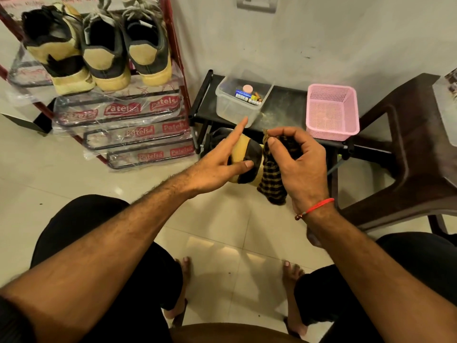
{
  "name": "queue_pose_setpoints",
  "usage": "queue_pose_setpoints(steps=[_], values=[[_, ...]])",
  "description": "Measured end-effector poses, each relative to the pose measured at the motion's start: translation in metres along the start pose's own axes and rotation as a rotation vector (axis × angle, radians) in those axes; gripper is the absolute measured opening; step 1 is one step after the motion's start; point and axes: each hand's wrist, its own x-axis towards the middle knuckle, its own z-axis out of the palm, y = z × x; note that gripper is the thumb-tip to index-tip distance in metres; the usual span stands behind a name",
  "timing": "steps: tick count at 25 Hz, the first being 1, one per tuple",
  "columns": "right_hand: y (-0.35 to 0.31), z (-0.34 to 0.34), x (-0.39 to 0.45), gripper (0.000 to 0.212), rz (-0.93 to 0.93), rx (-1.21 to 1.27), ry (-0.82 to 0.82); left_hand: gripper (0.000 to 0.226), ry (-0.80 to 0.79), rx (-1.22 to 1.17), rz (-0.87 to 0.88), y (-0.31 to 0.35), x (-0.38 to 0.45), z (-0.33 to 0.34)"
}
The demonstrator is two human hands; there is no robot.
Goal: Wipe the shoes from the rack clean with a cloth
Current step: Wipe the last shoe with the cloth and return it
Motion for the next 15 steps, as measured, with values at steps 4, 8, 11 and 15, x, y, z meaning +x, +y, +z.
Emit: queue_pose_setpoints(steps=[4, 8, 11, 15], values=[[0.002, -0.009, 0.013, 0.014, -0.023, -0.002, 0.057, 0.07, 0.044, 0.014, 0.135, -0.001, 0.0, 0.009], [0.001, -0.006, 0.016, 0.012, -0.167, -0.182, 0.023, 0.052, 0.158, -0.051, 0.162, 0.004, 0.0, 0.019], [0.002, 0.0, 0.014, 0.015, -0.381, -0.417, -0.025, 0.069, 0.167, -0.187, 0.208, 0.008, -0.001, 0.027], [0.008, 0.01, 0.005, 0.017, -0.474, -0.572, -0.064, 0.082, 0.31, -0.288, 0.192, 0.0, 0.005, 0.021]])
